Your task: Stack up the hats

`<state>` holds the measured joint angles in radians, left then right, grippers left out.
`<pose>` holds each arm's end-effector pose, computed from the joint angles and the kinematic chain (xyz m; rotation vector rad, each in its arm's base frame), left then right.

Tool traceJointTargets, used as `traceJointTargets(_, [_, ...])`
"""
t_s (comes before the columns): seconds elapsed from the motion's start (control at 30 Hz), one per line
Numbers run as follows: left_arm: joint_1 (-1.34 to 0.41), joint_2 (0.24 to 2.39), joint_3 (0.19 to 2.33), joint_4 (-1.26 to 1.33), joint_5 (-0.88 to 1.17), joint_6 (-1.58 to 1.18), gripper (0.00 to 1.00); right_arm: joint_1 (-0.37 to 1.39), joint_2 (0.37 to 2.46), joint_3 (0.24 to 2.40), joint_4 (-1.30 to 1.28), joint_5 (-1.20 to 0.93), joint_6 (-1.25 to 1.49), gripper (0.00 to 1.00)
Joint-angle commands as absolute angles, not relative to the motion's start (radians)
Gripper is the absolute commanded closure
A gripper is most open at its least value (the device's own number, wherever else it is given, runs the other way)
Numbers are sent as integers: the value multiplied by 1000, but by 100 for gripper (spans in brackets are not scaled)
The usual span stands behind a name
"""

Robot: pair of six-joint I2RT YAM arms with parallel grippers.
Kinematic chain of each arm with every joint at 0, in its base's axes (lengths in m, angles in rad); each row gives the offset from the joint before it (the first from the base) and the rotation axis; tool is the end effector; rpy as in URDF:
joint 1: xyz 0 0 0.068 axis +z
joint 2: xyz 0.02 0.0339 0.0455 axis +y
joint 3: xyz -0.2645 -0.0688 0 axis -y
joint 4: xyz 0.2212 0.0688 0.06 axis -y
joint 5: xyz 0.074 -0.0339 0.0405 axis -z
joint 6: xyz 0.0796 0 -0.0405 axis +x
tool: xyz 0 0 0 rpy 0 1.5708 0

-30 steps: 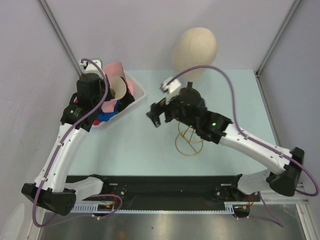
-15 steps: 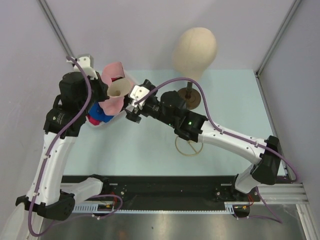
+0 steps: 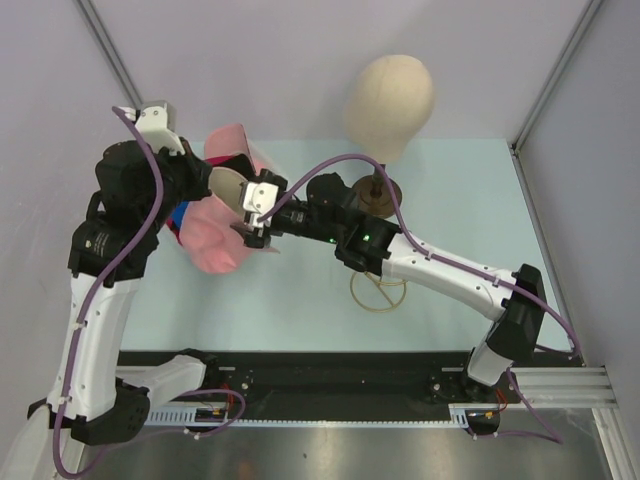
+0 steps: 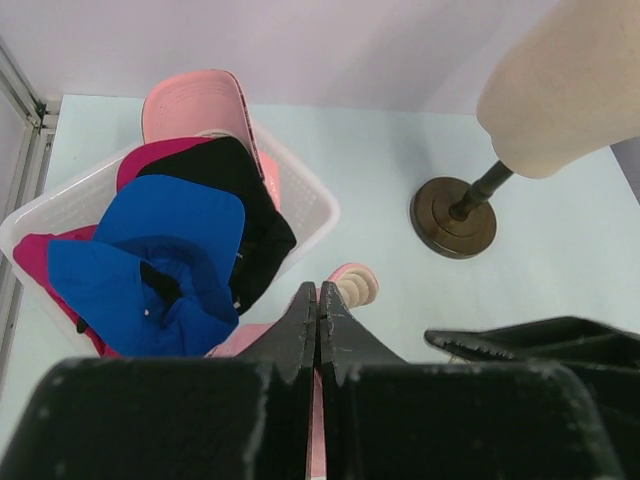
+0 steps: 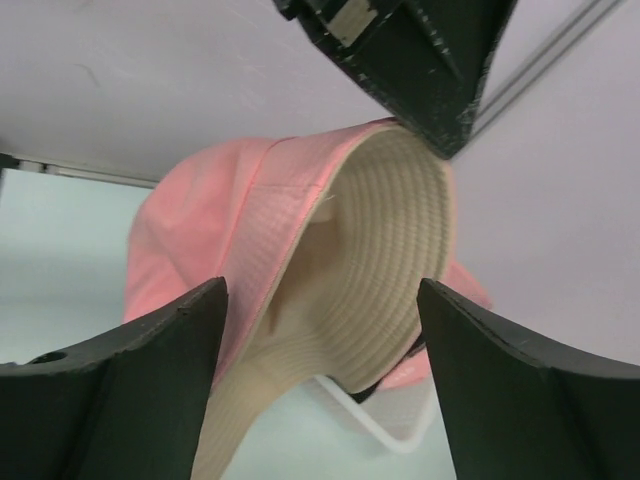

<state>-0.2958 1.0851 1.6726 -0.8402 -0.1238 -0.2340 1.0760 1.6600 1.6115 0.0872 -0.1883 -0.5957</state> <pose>0.1899 -0.0476 0.4817 -0.0312 1.8291 -0.2613 0.1861 0.3763 0.4320 -1.2509 0.9257 0.5249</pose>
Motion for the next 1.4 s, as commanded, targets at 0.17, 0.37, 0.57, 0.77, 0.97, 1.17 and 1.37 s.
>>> traceJointTargets(0.17, [-290, 1065, 1718, -807, -124, -221, 100, 1097, 1603, 1574, 86, -330, -450, 32])
traceJointTargets(0.37, [-290, 1063, 1724, -792, -121, -229, 100, 1103, 1640, 1571, 113, -348, -384, 38])
traceJointTargets(0.57, [-290, 1049, 1715, -776, -137, -236, 100, 1094, 1663, 1594, 117, -316, -324, 82])
traceJointTargets(0.77, [-290, 1017, 1669, -738, -135, -270, 100, 1072, 1663, 1578, 155, -311, -250, 88])
traceJointTargets(0.97, [-287, 1019, 1655, -747, -173, -296, 83, 1029, 1690, 1701, 49, -334, -117, 100])
traceJointTargets(1.17, [-284, 991, 1612, -721, -204, -340, 0, 899, 1788, 1902, -75, -382, 56, 100])
traceJointTargets(1.37, [-278, 967, 1562, -733, -225, -348, 0, 778, 1917, 2095, -164, -479, 204, 100])
